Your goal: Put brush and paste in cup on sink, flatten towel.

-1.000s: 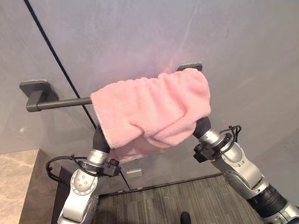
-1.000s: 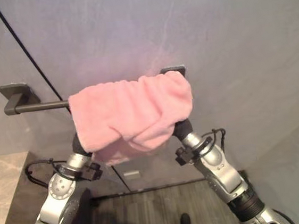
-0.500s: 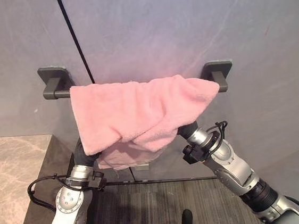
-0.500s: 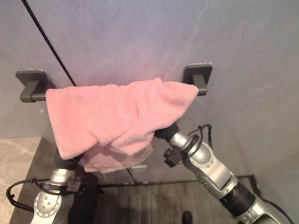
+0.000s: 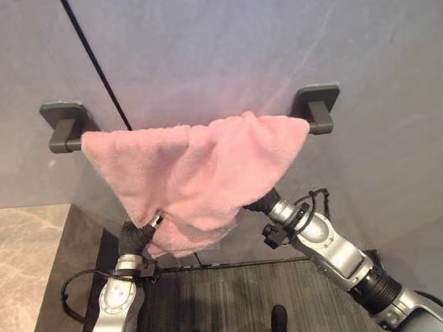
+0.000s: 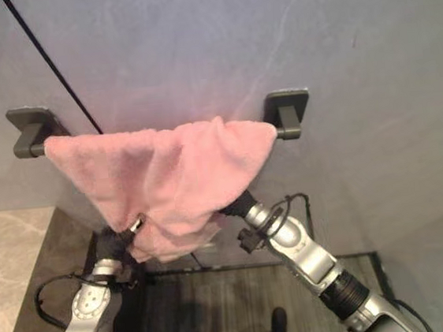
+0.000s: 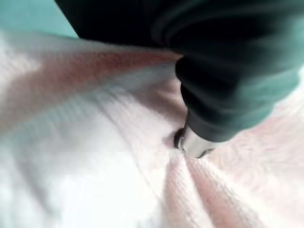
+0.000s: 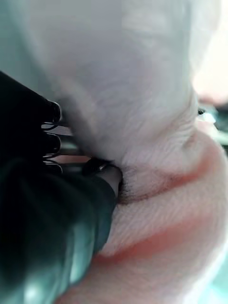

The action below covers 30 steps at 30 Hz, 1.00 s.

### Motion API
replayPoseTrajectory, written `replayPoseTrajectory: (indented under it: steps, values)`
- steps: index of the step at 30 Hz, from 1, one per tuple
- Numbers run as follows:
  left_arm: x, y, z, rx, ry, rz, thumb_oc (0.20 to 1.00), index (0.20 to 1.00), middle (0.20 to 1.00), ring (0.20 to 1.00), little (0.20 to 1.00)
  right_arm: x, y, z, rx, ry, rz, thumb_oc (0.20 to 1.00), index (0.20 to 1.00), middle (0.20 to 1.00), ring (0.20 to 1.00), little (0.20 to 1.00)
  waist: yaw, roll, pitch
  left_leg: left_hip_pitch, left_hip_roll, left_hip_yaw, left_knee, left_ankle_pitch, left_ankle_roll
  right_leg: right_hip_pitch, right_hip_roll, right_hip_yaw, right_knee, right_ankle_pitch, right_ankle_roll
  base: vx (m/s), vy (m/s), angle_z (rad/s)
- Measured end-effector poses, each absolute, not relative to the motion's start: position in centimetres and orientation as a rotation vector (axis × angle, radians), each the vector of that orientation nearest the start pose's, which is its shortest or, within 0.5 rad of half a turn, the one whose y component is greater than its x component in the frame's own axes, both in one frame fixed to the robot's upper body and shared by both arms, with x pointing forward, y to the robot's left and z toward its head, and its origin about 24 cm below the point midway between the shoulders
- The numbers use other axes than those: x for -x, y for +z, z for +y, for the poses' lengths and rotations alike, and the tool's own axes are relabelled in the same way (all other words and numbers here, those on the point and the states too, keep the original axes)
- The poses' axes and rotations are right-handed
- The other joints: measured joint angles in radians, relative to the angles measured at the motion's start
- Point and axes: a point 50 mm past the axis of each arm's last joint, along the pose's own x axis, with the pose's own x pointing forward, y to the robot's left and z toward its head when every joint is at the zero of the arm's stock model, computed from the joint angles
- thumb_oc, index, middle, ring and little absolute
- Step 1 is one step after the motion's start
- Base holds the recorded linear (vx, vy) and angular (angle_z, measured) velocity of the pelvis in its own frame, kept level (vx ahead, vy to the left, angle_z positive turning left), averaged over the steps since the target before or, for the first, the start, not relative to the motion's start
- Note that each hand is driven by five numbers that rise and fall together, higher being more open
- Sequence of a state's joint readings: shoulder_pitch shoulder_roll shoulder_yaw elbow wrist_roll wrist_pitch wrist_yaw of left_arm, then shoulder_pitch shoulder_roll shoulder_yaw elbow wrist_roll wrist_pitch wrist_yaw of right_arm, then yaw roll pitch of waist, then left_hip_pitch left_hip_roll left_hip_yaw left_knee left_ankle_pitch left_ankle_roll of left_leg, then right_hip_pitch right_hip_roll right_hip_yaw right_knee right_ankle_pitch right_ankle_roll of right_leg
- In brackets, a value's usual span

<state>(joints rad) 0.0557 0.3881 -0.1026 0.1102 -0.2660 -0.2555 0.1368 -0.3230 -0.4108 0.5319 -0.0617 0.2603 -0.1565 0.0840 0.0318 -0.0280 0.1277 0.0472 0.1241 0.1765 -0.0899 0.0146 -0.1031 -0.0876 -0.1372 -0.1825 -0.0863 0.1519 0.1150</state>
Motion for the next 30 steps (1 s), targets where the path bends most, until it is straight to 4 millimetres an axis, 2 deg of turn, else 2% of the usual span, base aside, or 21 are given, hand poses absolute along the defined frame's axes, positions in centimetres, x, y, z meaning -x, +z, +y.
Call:
replayPoseTrajectory:
  steps: [2,4,8,9,10,11,16,18,20,21,24,26,27,30]
  values:
    - [-23.7,3.8,21.3,-0.109,0.093,-0.080,0.200,0.200,0.200,0.200,0.200,-26.5,10.9,-7.4,0.154,0.669,-0.324,0.200,0.200,0.200,0.200,0.200,-0.005,-0.001,0.001,0.002,0.000,0.000,0.000,0.000,0.000,0.000,0.000,0.003,0.000,0.000,0.000,0.01,0.006,-0.05]
    - [-23.6,4.5,21.0,-0.100,0.099,-0.111,0.200,0.200,0.200,0.200,0.200,-25.8,11.9,-6.1,0.120,0.719,-0.374,0.200,0.200,0.200,0.200,0.200,-0.012,-0.001,0.001,0.003,0.000,0.001,0.000,0.000,0.000,0.001,0.001,0.005,0.000,0.001,-0.001,0.00,0.000,0.00]
    - [-23.5,5.1,21.0,-0.094,0.109,-0.138,0.200,0.200,0.200,0.200,0.200,-26.0,12.8,-5.4,0.086,0.741,-0.399,0.200,0.200,0.200,0.200,0.200,-0.003,-0.001,0.001,0.004,0.000,0.004,0.000,0.000,0.000,0.000,0.001,0.007,0.000,0.002,-0.002,0.00,0.000,0.00]
    - [-23.5,5.1,21.1,-0.095,0.111,-0.138,0.322,0.322,0.322,0.322,0.322,-26.1,13.0,-5.3,0.087,0.743,-0.405,0.219,0.219,0.219,0.219,0.219,0.000,-0.001,0.001,0.004,0.000,0.004,0.000,0.000,0.000,0.000,0.001,0.007,0.000,0.003,-0.002,0.00,0.000,0.00]
    - [-23.5,5.1,21.1,-0.095,0.111,-0.136,0.589,0.589,0.589,0.589,0.589,-26.1,13.0,-5.3,0.087,0.743,-0.404,0.636,0.636,0.636,0.636,0.636,0.003,-0.002,0.001,0.004,0.000,0.004,0.000,0.000,0.000,0.000,0.001,0.007,0.000,0.003,-0.002,0.00,0.000,0.00]
    - [-23.5,5.0,21.1,-0.097,0.111,-0.134,1.000,1.000,1.000,1.000,1.000,-26.1,12.9,-5.3,0.088,0.742,-0.403,1.000,1.000,1.000,1.000,1.000,0.004,-0.002,0.001,0.004,-0.001,0.004,0.000,0.000,0.000,0.000,0.001,0.007,0.000,0.003,-0.002,0.00,0.000,0.00]
    - [-23.4,3.9,21.6,-0.150,0.147,-0.089,1.000,1.000,1.000,1.000,1.000,-26.4,11.8,-5.7,0.098,0.725,-0.357,1.000,1.000,1.000,1.000,1.000,0.002,-0.002,0.001,0.006,-0.001,0.003,0.000,0.000,0.000,0.002,0.001,0.007,0.000,0.003,-0.002,0.00,0.000,0.00]
    - [-23.2,2.4,22.2,-0.196,0.172,-0.026,1.000,1.000,1.000,1.000,1.000,-26.6,9.5,-6.4,0.103,0.691,-0.262,1.000,1.000,1.000,1.000,1.000,0.001,-0.004,-0.001,0.008,-0.001,0.003,0.000,0.000,0.000,0.004,0.001,0.007,0.000,0.003,-0.002,0.00,0.000,0.00]
    - [-22.8,0.5,22.8,-0.235,0.216,0.054,1.000,1.000,1.000,1.000,1.000,-26.3,6.3,-7.5,0.107,0.647,-0.133,1.000,1.000,1.000,1.000,1.000,0.000,-0.006,-0.001,0.009,-0.002,0.004,0.000,0.000,0.000,0.004,0.000,0.007,0.000,0.002,-0.002,0.00,0.000,0.00]
    - [-22.2,-1.5,23.4,-0.254,0.256,0.148,1.000,1.000,1.000,1.000,1.000,-25.4,3.0,-8.8,0.109,0.596,0.010,1.000,1.000,1.000,1.000,1.000,-0.005,-0.008,-0.002,0.009,-0.003,0.004,0.000,-0.001,0.001,0.003,-0.001,0.008,0.000,0.002,-0.001,0.00,0.000,0.00]
    - [-21.1,-3.5,23.7,-0.313,0.255,0.238,1.000,1.000,1.000,1.000,1.000,-23.9,-0.4,-11.5,0.129,0.507,0.156,1.000,1.000,1.000,1.000,1.000,-0.020,-0.010,-0.001,0.013,-0.004,0.013,0.000,-0.001,0.001,0.005,-0.001,0.009,0.000,0.002,0.000,0.00,0.006,-0.03]
    - [-20.1,-5.3,24.0,-0.350,0.252,0.335,1.000,1.000,1.000,1.000,1.000,-23.1,-3.2,-14.1,0.146,0.382,0.285,1.000,1.000,1.000,1.000,1.000,-0.027,-0.008,-0.001,0.033,-0.004,0.027,0.000,-0.007,0.006,0.018,-0.001,0.020,-0.002,-0.002,0.006,0.01,0.016,-0.15]
    - [-19.1,-6.6,24.3,-0.368,0.254,0.404,1.000,1.000,1.000,1.000,1.000,-22.1,-5.1,-16.2,0.186,0.296,0.376,1.000,1.000,1.000,1.000,1.000,-0.046,-0.008,-0.001,0.038,-0.004,0.028,-0.001,-0.009,0.007,0.022,-0.002,0.024,-0.007,-0.003,0.007,0.01,0.018,-0.12]
    - [-18.8,-6.9,24.5,-0.401,0.250,0.432,1.000,1.000,1.000,1.000,1.000,-21.3,-5.8,-18.7,0.248,0.201,0.423,1.000,1.000,1.000,1.000,1.000,-0.051,-0.008,-0.002,0.041,-0.005,0.031,-0.001,-0.012,0.011,0.020,-0.002,0.033,-0.007,-0.001,0.007,0.01,0.019,-0.08]
